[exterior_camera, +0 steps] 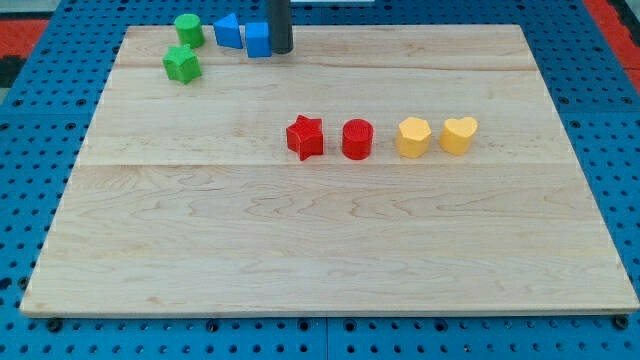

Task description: Push the blue cube closer to the green star

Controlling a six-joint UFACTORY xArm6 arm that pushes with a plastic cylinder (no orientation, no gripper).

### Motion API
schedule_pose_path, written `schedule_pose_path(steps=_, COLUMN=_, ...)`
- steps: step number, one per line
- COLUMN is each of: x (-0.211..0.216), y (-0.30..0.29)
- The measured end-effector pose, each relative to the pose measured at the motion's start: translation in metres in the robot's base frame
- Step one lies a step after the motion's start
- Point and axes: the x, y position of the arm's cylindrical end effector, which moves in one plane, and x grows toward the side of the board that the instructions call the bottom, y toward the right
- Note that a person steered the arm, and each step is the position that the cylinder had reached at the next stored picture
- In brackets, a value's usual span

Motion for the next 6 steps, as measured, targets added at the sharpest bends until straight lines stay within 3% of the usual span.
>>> schedule_pose_path(steps=1, x=-0.017, y=0.025)
schedule_pose_path(steps=3, x=-0.060, y=-0.013)
schedule_pose_path(steps=4, x=-0.058, y=-0.039)
schedule_pose_path(steps=6, x=0.027, y=-0.064)
